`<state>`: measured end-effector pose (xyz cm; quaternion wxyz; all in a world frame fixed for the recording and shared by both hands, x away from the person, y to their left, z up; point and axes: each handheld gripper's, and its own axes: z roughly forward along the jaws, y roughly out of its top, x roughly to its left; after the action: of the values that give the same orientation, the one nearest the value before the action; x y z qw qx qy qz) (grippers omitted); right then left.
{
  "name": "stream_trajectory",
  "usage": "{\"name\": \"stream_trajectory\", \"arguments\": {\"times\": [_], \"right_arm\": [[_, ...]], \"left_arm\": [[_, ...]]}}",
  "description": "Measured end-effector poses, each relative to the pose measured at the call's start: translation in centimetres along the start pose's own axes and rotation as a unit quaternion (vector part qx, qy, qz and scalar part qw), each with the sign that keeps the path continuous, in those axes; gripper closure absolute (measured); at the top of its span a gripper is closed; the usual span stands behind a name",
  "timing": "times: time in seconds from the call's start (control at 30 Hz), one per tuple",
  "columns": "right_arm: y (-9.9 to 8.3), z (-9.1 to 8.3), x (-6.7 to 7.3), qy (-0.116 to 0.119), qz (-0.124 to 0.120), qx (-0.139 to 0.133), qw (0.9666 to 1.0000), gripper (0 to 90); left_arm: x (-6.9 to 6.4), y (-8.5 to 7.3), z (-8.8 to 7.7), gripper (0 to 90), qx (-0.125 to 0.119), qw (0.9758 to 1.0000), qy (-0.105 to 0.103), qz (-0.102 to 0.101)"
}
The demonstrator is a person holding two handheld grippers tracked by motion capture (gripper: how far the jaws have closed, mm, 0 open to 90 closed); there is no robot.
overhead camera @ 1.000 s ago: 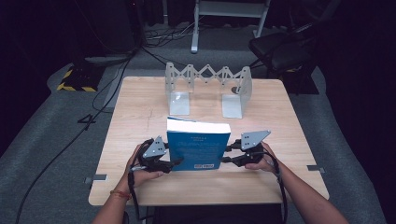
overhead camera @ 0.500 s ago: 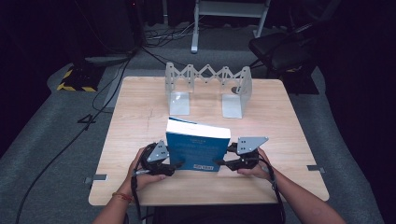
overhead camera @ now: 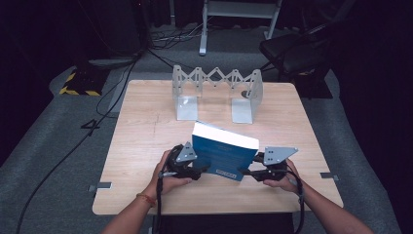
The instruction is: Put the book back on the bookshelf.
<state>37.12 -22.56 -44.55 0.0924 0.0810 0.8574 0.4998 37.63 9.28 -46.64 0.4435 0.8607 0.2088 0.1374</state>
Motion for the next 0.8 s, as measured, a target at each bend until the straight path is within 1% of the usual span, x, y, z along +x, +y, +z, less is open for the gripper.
{"name": "stream_trajectory", "arguments": {"times": [0.07,0.13,0.23,0.27,0.33,0.47,0.5,0.57,0.63,0.67,0.7,0.73,0.77,0.8], "right_arm": [[-0.7,-1.2,-0.2,-0.008,0.001,0.002,1.0000,61.1],[-1.3,-2.1,-0.4,-0.013,0.005,0.000,0.9999,60.9],[-2.2,-3.4,-0.8,-0.019,0.012,-0.009,0.9997,60.5],[-2.4,-3.6,-1.0,-0.018,0.013,-0.010,0.9997,60.4],[-2.5,-3.9,-1.3,-0.013,0.018,-0.011,0.9997,60.1],[-2.4,-3.7,-1.5,-0.013,0.015,-0.014,0.9997,59.4],[-2.3,-3.5,-1.4,-0.017,0.013,-0.021,0.9995,59.3],[-2.0,-2.9,-1.1,-0.033,0.007,-0.031,0.9989,59.1],[-1.8,-2.4,-0.9,-0.043,0.012,-0.042,0.9981,58.8],[-1.8,-2.2,-0.9,-0.043,0.016,-0.047,0.9978,58.9],[-1.9,-2.1,-1.1,-0.037,0.029,-0.057,0.9973,58.9],[-1.9,-2.0,-1.2,-0.034,0.036,-0.060,0.9969,58.9],[-1.9,-1.9,-1.2,-0.034,0.040,-0.061,0.9968,59.0],[-1.8,-1.8,-1.1,-0.037,0.038,-0.060,0.9968,59.0]], "left_arm": [[-0.3,0.9,1.2,31.9,-0.001,0.9999,-0.009,0.006],[-0.4,1.5,2.0,31.9,-0.001,0.9998,-0.014,0.011],[-0.7,2.4,3.3,31.3,-0.002,0.9996,-0.020,0.018],[-0.7,2.5,3.5,30.6,-0.001,0.9995,-0.019,0.024],[-0.7,2.6,3.9,29.9,-0.006,0.9995,-0.021,0.023],[-0.8,2.5,3.9,29.3,-0.010,0.9994,-0.017,0.027],[-0.8,2.4,3.9,29.3,-0.013,0.9994,-0.018,0.025],[-0.8,2.4,3.9,28.8,-0.017,0.9994,-0.017,0.024],[-0.8,2.4,3.9,28.7,-0.016,0.9994,-0.020,0.024],[-0.8,2.3,3.9,28.7,-0.017,0.9993,-0.020,0.025],[-0.8,2.3,3.9,28.8,-0.018,0.9993,-0.019,0.025],[-0.8,2.3,3.9,28.7,-0.019,0.9994,-0.018,0.024],[-0.8,2.3,3.9,28.7,-0.019,0.9994,-0.017,0.024],[-0.8,2.3,3.9,28.7,-0.019,0.9994,-0.019,0.024]]}}
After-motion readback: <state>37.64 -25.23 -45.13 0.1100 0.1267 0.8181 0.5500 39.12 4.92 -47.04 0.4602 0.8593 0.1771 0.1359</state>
